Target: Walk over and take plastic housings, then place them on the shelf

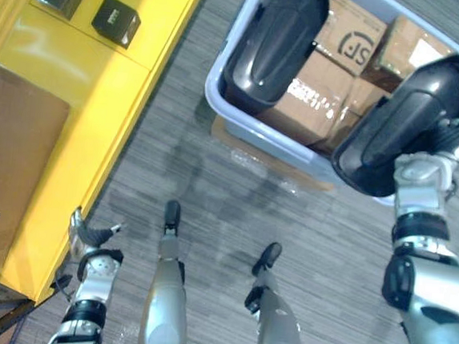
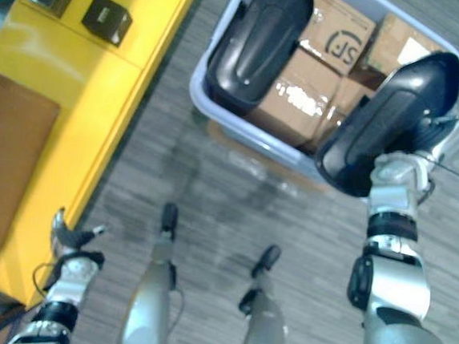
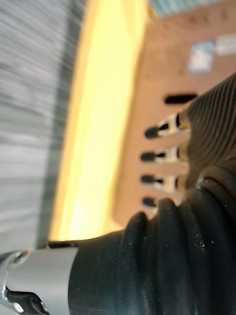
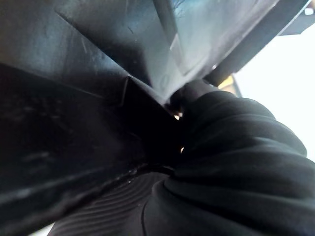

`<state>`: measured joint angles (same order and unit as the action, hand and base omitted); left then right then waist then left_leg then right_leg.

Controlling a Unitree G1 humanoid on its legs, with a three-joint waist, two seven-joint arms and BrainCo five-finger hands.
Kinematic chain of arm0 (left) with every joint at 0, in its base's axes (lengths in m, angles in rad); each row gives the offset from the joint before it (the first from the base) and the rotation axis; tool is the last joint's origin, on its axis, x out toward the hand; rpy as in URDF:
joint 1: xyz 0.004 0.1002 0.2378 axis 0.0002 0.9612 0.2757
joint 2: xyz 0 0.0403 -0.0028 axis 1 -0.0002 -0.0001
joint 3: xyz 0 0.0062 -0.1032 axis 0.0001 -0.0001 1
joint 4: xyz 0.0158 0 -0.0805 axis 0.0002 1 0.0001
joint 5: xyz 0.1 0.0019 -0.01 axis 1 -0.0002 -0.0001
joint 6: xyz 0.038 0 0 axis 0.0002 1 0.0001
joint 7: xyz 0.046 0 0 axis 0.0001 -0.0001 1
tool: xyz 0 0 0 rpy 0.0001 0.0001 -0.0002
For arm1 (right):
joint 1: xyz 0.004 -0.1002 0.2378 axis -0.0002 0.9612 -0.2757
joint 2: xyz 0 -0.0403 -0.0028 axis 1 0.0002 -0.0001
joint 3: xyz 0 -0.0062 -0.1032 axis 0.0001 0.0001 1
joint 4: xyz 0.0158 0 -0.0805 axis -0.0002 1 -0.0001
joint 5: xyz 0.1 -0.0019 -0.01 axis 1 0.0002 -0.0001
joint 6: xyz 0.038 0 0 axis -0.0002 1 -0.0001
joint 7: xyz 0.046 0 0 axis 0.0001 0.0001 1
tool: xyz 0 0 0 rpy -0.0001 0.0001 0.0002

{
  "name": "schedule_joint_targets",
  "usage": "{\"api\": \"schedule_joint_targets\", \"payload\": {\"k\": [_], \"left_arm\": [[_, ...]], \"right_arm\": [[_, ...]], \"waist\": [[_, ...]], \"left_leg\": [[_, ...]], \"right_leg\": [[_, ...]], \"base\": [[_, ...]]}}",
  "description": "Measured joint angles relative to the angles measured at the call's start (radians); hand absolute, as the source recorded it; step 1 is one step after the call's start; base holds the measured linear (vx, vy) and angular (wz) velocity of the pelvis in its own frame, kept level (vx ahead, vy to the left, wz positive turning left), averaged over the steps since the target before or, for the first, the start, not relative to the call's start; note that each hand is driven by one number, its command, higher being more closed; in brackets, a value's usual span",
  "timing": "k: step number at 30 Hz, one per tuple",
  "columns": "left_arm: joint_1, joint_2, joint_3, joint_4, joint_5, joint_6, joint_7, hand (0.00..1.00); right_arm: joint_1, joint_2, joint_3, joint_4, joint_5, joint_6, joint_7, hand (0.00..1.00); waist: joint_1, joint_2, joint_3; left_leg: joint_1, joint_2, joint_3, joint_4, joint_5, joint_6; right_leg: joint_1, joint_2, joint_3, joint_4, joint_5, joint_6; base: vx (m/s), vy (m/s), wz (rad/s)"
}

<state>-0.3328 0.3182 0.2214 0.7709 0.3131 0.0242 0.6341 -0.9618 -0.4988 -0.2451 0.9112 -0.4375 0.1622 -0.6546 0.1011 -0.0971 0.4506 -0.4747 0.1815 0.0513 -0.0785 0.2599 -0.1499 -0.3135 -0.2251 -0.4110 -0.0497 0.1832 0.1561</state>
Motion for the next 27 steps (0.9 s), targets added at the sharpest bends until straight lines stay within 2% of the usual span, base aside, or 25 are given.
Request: {"api": "schedule_joint_targets", "payload": {"k": [4, 6, 9, 14, 20, 24, 27], "left_arm": [[-0.11, 0.007, -0.035, -0.073, -0.006, -0.007, 0.023, 0.0], [-0.175, 0.017, -0.09, -0.158, -0.08, -0.066, 0.021, 0.0], [-0.277, 0.03, -0.132, -0.175, -0.171, -0.114, 0.001, 0.0], [-0.439, 0.037, -0.194, -0.199, -0.406, -0.171, -0.09, 0.0], [-0.535, 0.051, -0.224, -0.242, -0.733, -0.241, -0.197, 0.0], [-0.564, 0.089, -0.29, -0.295, -0.863, -0.244, -0.273, 0.0], [-0.584, 0.091, -0.334, -0.299, -0.915, -0.244, -0.322, 0.0]], "right_arm": [[-0.052, 0.0, 0.036, 0.005, -0.009, 0.001, -0.001, 1.0], [-0.111, 0.0, 0.049, 0.028, -0.01, 0.001, -0.001, 1.0], [-0.162, 0.0, 0.082, 0.053, -0.01, 0.001, -0.001, 1.0], [-0.212, 0.001, 0.124, 0.052, -0.02, 0.0, 0.021, 1.0], [-0.235, 0.002, 0.185, -0.03, -0.052, 0.002, 0.047, 1.0], [-0.233, 0.003, 0.212, -0.169, -0.11, 0.003, 0.049, 1.0], [-0.222, 0.003, 0.24, -0.235, -0.134, 0.001, 0.047, 1.0]], "waist": [[0.0, 0.0, 0.0], [0.003, 0.002, -0.001], [0.007, 0.003, -0.001], [0.012, 0.008, 0.0], [0.008, 0.035, 0.001], [-0.002, 0.038, 0.001], [-0.006, 0.039, 0.002]], "left_leg": [[-0.011, 0.0, -0.003, 0.004, 0.0, 0.0], [-0.024, -0.001, -0.005, 0.009, 0.0, 0.0], [-0.034, -0.005, -0.007, 0.018, 0.0, 0.001], [-0.035, -0.007, -0.009, 0.02, 0.0, 0.001], [-0.052, -0.007, -0.013, 0.055, -0.012, 0.007], [-0.05, -0.006, -0.014, 0.071, -0.012, 0.007], [-0.019, -0.007, -0.012, 0.072, -0.015, 0.01]], "right_leg": [[-0.006, 0.0, -0.002, -0.002, 0.002, 0.0], [-0.017, 0.001, -0.002, -0.003, 0.005, 0.0], [-0.016, 0.001, -0.003, -0.016, 0.015, -0.002], [-0.015, -0.001, -0.002, -0.016, 0.015, -0.002], [-0.016, -0.001, -0.001, -0.014, 0.016, -0.003], [-0.009, -0.001, 0.002, -0.014, 0.018, -0.003], [0.018, -0.003, 0.003, -0.014, 0.019, -0.003]], "base": [[0.0, 0.0, 0.0], [0.0, 0.0, 0.0], [0.0, 0.0, 0.0], [0.01, 0.019, 0.0], [0.0, 0.01, 0.0], [0.0, 0.012, -0.02], [0.0, 0.011, 0.0]]}}
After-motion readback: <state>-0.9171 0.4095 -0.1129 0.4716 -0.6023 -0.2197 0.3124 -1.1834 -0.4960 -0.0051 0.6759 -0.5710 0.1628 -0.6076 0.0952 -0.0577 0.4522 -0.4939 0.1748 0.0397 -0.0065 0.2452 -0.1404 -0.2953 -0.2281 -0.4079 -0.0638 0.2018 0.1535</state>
